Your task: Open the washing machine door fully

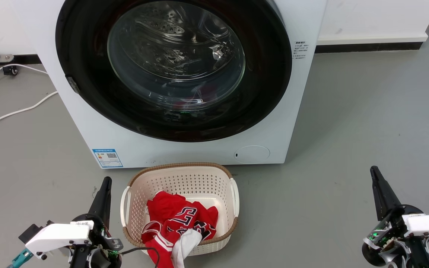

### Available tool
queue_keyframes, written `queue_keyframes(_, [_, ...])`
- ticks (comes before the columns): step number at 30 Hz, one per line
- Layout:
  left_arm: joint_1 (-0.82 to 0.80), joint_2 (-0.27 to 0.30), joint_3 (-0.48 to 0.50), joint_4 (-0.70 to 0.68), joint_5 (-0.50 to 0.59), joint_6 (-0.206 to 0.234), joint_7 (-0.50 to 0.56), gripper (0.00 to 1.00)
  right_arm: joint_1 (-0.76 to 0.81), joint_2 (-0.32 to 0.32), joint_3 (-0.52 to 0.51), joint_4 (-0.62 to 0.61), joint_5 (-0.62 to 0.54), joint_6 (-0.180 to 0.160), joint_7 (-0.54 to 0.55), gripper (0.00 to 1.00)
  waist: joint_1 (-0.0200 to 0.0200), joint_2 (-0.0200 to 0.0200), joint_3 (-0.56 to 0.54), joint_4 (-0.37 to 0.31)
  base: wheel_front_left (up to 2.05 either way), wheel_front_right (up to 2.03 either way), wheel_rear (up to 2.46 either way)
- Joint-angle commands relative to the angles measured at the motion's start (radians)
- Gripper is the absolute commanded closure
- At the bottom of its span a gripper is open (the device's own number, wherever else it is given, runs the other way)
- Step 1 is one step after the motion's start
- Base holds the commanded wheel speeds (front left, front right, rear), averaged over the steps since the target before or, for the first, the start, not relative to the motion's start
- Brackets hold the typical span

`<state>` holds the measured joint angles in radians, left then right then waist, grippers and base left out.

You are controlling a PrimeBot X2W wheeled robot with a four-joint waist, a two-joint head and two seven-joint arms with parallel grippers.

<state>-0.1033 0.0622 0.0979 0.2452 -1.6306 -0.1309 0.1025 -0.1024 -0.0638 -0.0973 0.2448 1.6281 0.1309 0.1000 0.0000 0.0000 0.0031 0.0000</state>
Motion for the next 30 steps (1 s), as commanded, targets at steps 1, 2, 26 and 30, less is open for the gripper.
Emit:
queue_keyframes(1, [-0.01, 0.0, 0.001, 0.001, 0.008, -0.003, 0.0, 1.0, -0.011, 0.003, -0.002, 0.002, -0.004, 0.0, 0.003, 1.0, 0.0, 0.0, 0.0, 0.0, 0.0, 0.0, 0.0])
queue_keyframes(2, [-0.01, 0.0, 0.001, 0.001, 0.008, -0.003, 0.0, 1.0, -0.011, 0.003, -0.002, 0.002, -0.004, 0.0, 0.003, 1.0, 0.0, 0.0, 0.0, 0.0, 0.0, 0.0, 0.0])
queue_keyframes(26, [-0.01, -0.004, 0.006, 0.001, 0.01, -0.003, 0.006, 1.0, -0.012, 0.006, -0.006, 0.002, -0.009, 0.0, 0.007, 1.0, 0.0, 0.0, 0.0, 0.0, 0.0, 0.0, 0.0])
queue_keyframes(30, [0.02, -0.009, 0.002, 0.024, 0.007, 0.001, -0.001, 0.0, 0.021, 0.006, -0.003, 0.023, -0.003, 0.0, 0.005, 0.0, 0.0, 0.0, 0.0, 0.0, 0.0, 0.0, 0.0])
